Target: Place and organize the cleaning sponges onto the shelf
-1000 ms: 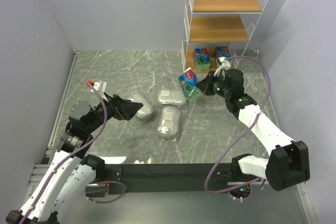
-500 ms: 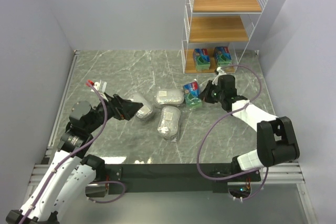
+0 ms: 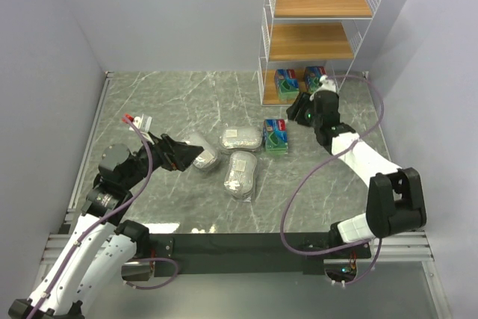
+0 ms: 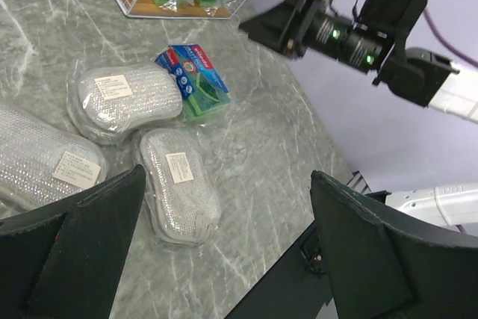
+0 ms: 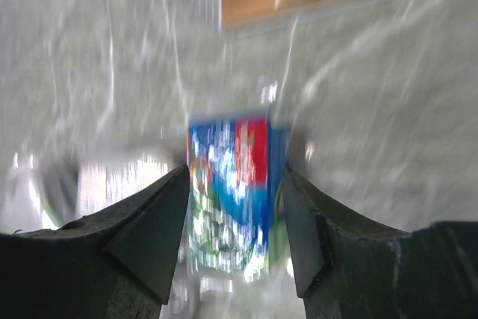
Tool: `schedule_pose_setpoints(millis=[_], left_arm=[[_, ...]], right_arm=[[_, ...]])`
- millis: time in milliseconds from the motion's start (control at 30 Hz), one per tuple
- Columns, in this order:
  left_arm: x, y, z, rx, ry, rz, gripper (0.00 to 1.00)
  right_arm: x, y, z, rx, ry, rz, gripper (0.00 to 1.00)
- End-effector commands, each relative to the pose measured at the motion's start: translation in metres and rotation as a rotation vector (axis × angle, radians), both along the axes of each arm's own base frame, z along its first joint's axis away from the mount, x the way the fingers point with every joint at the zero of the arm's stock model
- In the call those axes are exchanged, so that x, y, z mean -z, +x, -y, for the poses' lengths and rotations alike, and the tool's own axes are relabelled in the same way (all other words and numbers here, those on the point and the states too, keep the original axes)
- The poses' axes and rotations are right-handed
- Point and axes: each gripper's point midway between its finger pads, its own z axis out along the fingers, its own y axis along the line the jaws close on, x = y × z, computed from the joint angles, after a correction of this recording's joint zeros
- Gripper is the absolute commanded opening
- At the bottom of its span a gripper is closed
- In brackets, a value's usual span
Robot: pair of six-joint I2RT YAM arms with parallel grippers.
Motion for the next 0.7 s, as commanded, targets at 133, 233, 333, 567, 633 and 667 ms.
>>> schedule_pose_setpoints(millis=[133, 233, 333, 567, 633, 667], left_arm=[[-0.008, -0.004, 0.000, 0.011, -0.007, 0.035, 0.99], [-0.008, -0.004, 0.000, 0.010, -0.008, 0.036, 0.99], [-0.007, -0.004, 0.001, 0.014, -0.008, 0.031, 0.99], [-0.006, -0.005, 0.003, 0.028, -0.011, 0.022, 0.99], [-0.005, -0.005, 0.003, 0.029, -0.009, 0.019, 0.99], [-0.005, -0.005, 0.004, 0.031, -0.009, 0.020, 0.99]], right_arm=[[-0.022, 0.082, 0.025, 0.195, -0.112, 0.147, 0.59], [-0.009, 0.104, 0.022, 0.238, -0.079, 0.152, 0.57], [0.003, 0.117, 0.019, 0.294, -0.002, 0.143, 0.58], [0.010, 0.134, 0.012, 0.391, 0.345, 0.166, 0.58], [0.002, 0.139, 0.006, 0.383, 0.448, 0.197, 0.58], [0.002, 0.142, 0.005, 0.389, 0.500, 0.196, 0.58]])
